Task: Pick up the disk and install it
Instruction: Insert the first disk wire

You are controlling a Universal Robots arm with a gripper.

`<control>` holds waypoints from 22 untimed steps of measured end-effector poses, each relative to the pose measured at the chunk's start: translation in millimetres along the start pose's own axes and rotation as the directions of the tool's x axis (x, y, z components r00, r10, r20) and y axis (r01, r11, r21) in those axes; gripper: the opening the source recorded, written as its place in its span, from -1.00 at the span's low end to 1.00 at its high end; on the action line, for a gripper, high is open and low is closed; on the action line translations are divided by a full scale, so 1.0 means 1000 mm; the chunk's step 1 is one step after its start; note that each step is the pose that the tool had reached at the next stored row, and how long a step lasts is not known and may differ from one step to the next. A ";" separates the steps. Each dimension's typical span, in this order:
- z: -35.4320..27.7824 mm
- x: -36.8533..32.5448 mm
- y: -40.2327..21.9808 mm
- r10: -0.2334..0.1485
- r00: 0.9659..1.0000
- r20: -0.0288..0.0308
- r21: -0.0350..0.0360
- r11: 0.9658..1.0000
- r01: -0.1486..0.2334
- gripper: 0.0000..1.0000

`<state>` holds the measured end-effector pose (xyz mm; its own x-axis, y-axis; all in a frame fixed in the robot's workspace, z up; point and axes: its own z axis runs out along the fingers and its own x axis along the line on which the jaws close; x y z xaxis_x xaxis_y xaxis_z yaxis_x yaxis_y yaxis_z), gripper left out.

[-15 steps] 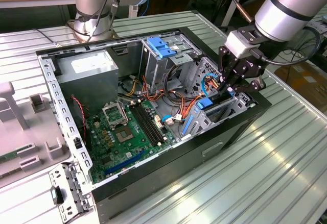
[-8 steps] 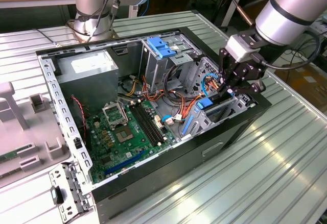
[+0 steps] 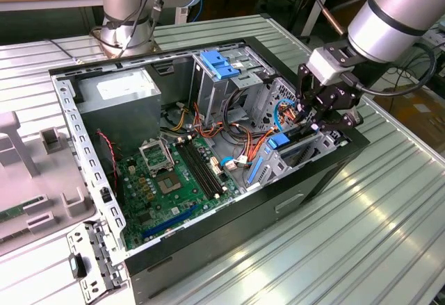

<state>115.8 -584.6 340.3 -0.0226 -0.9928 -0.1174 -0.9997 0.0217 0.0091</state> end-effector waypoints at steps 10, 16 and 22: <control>-0.0184 -0.0030 -0.0004 0.000 1.000 0.001 -0.001 1.000 0.000 -0.55; -0.0115 -0.0021 -0.0017 0.001 1.000 0.001 -0.010 1.000 -0.001 -0.79; -0.0066 -0.0016 -0.0018 0.001 1.000 0.002 -0.011 1.000 -0.001 -0.79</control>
<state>117.7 -583.8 347.1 -0.0239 -0.9926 -0.1192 -0.9996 0.0216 0.0204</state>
